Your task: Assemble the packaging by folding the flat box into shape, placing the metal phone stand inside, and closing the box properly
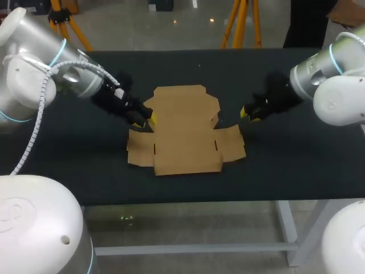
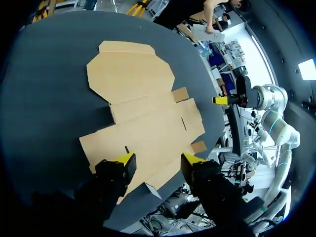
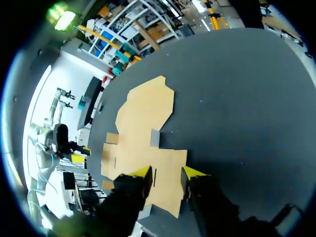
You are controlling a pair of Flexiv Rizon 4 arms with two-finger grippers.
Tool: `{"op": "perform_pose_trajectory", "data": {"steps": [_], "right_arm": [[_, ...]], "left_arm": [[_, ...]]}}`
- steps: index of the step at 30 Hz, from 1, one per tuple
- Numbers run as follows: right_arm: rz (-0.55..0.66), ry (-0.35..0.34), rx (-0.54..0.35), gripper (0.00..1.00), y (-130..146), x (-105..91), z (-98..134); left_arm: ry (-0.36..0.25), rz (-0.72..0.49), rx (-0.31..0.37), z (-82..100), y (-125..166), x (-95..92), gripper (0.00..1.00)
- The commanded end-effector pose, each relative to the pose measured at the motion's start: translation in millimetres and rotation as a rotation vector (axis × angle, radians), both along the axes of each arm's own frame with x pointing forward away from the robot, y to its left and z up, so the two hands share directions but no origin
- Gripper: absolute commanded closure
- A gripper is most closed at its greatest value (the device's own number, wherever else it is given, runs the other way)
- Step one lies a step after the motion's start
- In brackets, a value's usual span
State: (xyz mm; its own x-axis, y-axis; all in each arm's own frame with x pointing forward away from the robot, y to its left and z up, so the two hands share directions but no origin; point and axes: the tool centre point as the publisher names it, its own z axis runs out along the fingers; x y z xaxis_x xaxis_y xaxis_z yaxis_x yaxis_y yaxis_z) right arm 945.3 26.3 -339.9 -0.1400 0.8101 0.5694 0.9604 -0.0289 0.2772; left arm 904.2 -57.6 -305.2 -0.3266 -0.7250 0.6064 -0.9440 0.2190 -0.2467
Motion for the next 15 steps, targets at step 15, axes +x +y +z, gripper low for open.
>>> {"op": "perform_pose_trajectory", "data": {"steps": [15], "right_arm": [[0.142,0.154,0.223,0.24,6,72.7,-15]], "left_arm": [[0.008,-0.031,-0.048,21.9,27,53.6,0.00]]}}
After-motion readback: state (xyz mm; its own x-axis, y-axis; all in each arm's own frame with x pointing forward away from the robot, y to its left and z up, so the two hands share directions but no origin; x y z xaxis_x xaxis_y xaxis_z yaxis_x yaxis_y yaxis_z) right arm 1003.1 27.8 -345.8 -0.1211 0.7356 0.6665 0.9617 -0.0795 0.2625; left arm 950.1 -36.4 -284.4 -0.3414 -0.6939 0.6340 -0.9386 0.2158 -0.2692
